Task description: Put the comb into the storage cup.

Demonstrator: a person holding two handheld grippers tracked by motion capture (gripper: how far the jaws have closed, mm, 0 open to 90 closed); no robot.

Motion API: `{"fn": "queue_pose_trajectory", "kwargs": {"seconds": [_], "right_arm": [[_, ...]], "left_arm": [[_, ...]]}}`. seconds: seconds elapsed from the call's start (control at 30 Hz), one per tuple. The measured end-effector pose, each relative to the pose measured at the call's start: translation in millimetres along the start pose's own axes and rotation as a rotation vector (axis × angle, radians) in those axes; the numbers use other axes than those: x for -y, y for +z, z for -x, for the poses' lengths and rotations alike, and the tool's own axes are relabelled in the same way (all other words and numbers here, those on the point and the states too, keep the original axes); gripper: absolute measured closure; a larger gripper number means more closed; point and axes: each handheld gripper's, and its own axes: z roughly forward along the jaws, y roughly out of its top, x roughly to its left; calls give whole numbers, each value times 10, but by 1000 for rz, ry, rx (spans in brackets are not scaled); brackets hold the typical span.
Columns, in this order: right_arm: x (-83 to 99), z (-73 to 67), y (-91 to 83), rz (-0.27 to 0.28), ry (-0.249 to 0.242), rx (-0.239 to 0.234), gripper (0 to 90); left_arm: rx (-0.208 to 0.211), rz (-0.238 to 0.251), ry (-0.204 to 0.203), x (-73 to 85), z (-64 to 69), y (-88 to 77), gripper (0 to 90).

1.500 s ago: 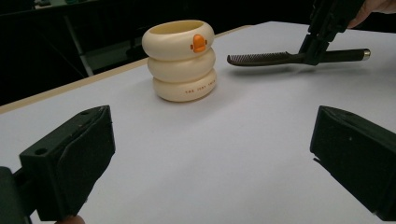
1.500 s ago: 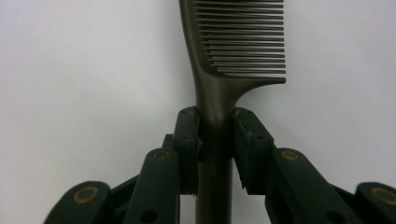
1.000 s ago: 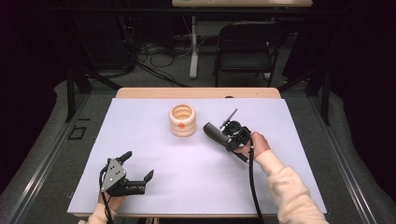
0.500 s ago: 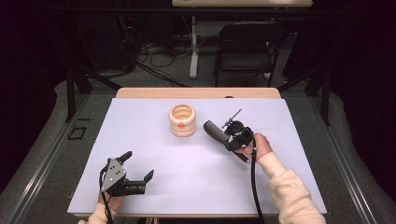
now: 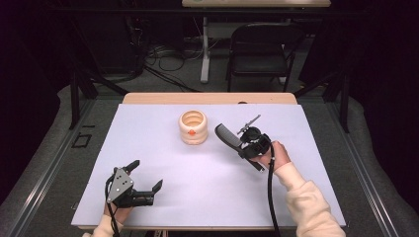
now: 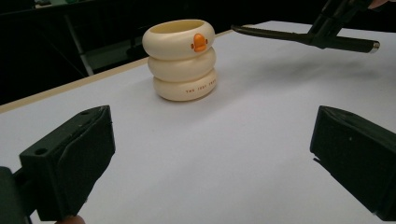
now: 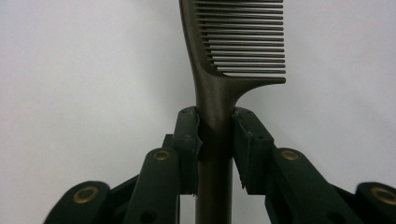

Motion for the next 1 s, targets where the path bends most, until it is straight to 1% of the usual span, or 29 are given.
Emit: {"fn": "queue_pose_trajectory", "kwargs": {"seconds": [0.07,0.1,0.23,0.47,0.5,0.53,0.6,0.7,0.93,1.0], "right_arm": [[3,9,-15,-3,-12,-4,724],[10,6,-9,14,-9,-4,724],[22,1,-27,37,-8,-7,724],[35,-6,-62,62,-12,0,724],[38,-2,-66,67,-20,-2,724],[40,-11,-76,68,-8,-2,724],[48,-13,-83,81,-6,-4,724],[53,-14,-94,90,-12,-3,724],[67,-25,-109,111,-7,-9,725],[66,-22,-112,118,-15,-8,725]], "left_arm": [[0,1,0,0,0,-1,0],[0,2,1,0,0,-1,0],[0,2,3,-1,-2,-6,0],[1,2,8,-3,-2,-9,0],[0,2,8,-3,-1,-11,0],[0,3,8,-4,0,-12,0],[-1,3,8,-4,-1,-14,0],[-1,3,8,-5,1,-15,0],[-1,1,7,-4,2,-12,0],[-1,1,8,-4,2,-13,0]]}}
